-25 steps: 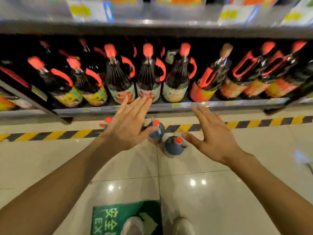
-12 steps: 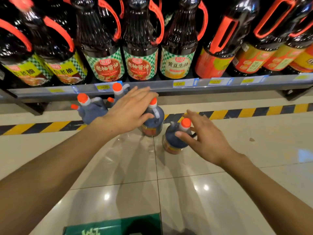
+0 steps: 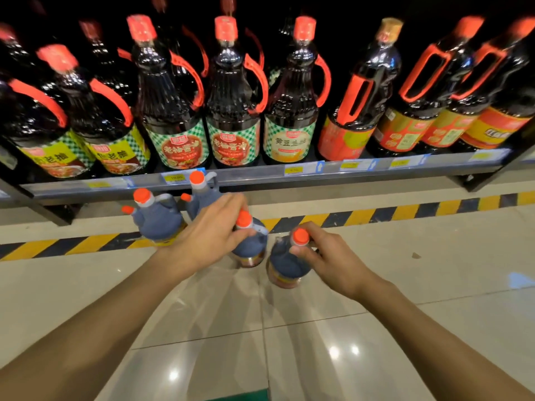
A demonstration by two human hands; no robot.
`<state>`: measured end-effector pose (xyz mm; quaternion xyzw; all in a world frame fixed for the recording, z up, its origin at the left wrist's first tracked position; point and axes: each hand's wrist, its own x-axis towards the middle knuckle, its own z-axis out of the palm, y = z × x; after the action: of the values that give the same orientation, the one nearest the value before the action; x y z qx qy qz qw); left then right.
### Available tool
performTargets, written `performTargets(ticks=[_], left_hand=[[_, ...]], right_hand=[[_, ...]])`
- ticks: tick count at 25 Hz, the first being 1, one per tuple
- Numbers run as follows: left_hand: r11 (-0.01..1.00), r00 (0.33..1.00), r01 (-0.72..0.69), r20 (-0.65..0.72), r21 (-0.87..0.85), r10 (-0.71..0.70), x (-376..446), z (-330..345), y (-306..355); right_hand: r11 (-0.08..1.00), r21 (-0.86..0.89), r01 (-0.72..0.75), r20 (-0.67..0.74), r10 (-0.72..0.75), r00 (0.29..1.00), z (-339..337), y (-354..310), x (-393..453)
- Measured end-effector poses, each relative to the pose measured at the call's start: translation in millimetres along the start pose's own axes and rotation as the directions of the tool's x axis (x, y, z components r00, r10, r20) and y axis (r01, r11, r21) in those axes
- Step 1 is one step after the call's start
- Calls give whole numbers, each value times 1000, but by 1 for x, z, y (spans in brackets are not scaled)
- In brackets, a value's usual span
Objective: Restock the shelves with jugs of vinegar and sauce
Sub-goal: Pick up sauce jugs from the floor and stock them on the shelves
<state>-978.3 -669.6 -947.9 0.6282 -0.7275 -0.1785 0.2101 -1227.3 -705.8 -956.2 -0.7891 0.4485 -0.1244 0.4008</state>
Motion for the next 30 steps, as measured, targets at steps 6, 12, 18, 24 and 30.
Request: performTargets(ticks=[6,12,18,24,30], left_hand=[[999,997,32,-66,-36,-34,-39,4,4],[992,987,96,-118,-78,-105,-53,16,-2],[827,935,286,-47,-485,-351,-69,52,-35],[504,886,369,132,-781,-444,-81,91,-49],[495,870,425,192,-758,-453,-74,101,-60]], right_hand=[[993,14,113,99,-114,989,6,8,-8],[978,161,134,52,-144,988,14,17,-2],[926,371,69,-32,-62,998,29,37,-7],[838,541,-71,-17,96,995,64,69,-20],[765,623,-164,38,180,983,75,78,-7]])
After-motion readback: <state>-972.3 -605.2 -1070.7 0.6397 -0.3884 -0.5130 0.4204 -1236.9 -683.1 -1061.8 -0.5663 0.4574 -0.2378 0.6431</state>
